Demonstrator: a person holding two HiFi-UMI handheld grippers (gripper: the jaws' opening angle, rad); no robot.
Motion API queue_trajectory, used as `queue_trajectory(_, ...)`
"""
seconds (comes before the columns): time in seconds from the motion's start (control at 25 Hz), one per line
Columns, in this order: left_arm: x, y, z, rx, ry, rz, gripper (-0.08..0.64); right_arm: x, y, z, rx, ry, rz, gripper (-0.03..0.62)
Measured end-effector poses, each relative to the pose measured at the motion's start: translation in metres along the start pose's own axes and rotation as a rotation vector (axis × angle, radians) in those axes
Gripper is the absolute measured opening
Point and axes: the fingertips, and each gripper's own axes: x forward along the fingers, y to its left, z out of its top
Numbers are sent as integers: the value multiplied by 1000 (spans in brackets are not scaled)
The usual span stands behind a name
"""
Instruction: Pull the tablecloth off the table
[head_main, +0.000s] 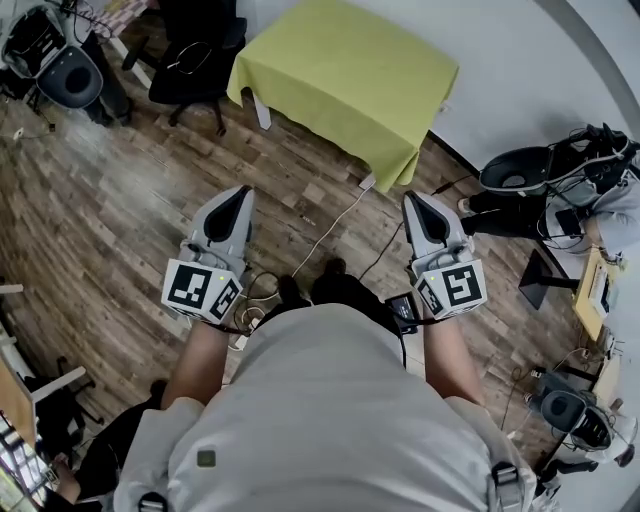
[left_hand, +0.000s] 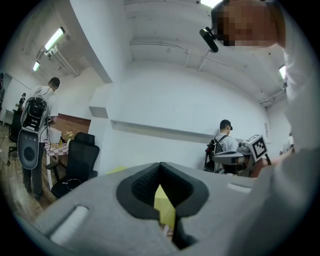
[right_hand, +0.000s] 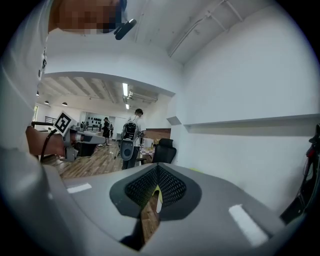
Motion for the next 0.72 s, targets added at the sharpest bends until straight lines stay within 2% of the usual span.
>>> queue_trajectory(0.36, 69, 40, -3, 46, 43, 31, 3, 68, -57, -20, 62, -7, 28, 11)
queue_trajectory(0.72, 207, 57, 9, 80, 51, 11, 3, 137, -174, -28, 71, -12, 16, 11)
